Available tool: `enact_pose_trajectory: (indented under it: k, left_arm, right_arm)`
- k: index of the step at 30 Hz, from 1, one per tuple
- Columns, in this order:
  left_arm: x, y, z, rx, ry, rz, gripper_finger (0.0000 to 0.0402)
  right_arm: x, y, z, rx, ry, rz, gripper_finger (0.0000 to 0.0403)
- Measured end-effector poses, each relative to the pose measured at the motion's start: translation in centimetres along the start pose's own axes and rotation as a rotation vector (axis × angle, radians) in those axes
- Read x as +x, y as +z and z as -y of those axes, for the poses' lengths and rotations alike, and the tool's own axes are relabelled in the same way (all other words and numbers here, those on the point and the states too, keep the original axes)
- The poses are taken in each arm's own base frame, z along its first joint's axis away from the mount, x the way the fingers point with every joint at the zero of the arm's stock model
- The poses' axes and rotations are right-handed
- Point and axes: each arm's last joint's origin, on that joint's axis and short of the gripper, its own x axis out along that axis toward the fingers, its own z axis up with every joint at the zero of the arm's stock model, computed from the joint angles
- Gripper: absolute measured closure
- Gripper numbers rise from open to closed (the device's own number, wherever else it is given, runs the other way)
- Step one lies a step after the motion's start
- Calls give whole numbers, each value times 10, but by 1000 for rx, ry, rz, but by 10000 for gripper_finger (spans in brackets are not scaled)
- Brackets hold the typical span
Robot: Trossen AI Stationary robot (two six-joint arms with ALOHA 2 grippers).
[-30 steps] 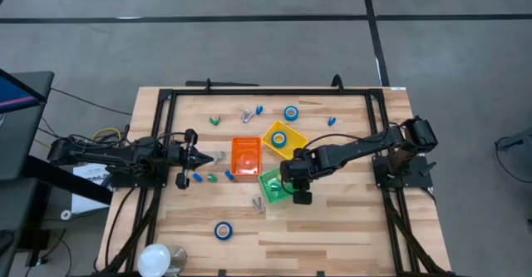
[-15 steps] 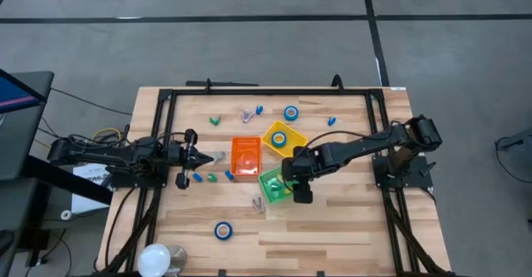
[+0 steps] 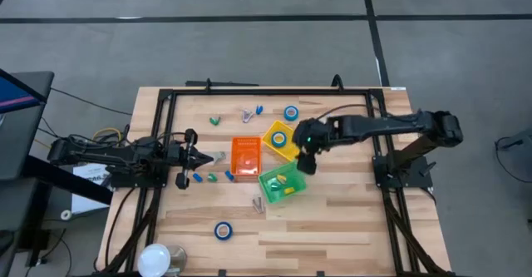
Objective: Pick and place Stapler, Stapler remover, tape
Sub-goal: Put the blue stapler into the green bin
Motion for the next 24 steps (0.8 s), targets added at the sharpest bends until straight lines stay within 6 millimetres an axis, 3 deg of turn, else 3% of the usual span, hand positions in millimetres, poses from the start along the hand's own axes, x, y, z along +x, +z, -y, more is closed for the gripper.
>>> enact_pose_trajectory:
  k: [11, 24]
  left_arm:
    - [0, 0, 0, 0, 0, 0, 398]
    - [0, 0, 0, 0, 0, 0, 398]
  right_arm:
    - [-20, -1, 63, 196, -84, 20, 168]
    - [-15, -20, 116, 556, -203, -142, 168]
